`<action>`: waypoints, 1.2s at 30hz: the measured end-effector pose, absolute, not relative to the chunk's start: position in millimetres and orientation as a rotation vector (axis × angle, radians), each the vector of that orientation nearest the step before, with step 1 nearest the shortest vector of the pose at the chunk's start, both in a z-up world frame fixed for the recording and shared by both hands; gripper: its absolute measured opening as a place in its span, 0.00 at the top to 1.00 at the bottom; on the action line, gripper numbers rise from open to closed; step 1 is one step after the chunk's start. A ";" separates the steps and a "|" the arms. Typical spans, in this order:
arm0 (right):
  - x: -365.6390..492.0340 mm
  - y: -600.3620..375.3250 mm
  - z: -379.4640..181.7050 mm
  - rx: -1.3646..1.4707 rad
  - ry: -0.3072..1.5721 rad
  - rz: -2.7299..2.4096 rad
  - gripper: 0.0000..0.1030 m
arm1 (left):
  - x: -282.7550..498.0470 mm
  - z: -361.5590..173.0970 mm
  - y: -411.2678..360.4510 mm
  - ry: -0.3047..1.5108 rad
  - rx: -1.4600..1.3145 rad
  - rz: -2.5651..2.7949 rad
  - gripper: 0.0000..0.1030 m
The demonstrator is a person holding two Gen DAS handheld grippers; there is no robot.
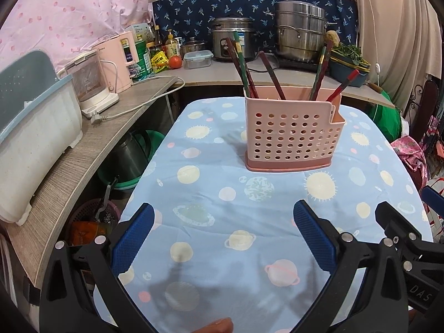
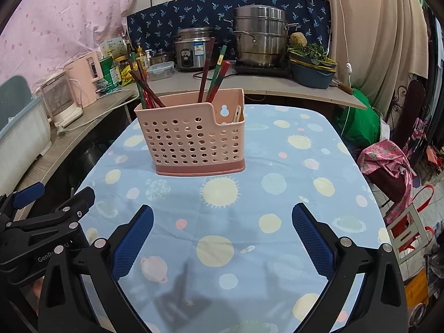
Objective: Organize utensils
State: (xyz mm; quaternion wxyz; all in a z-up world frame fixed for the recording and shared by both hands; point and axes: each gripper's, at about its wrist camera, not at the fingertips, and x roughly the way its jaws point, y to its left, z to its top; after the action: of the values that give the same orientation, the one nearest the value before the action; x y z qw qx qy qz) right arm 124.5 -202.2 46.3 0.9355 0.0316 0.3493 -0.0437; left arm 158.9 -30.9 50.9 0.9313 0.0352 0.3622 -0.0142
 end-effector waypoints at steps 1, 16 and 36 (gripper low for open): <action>124.6 -202.1 46.3 0.063 0.713 -0.090 0.06 | 158.4 51.0 -31.4 0.741 0.073 -0.031 0.07; 124.7 -200.0 44.4 0.061 0.713 -0.095 0.06 | 156.0 49.9 -31.3 0.737 0.066 -0.009 0.07; 127.5 -205.0 41.8 0.059 0.714 -0.109 0.06 | 159.4 48.7 -30.2 0.742 0.064 -0.013 0.07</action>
State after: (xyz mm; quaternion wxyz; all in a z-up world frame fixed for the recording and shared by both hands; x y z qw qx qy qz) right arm 127.5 -205.0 41.8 0.9352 0.0287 0.3490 -0.0534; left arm 159.4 -30.2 48.7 0.9315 0.0311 0.3623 -0.0062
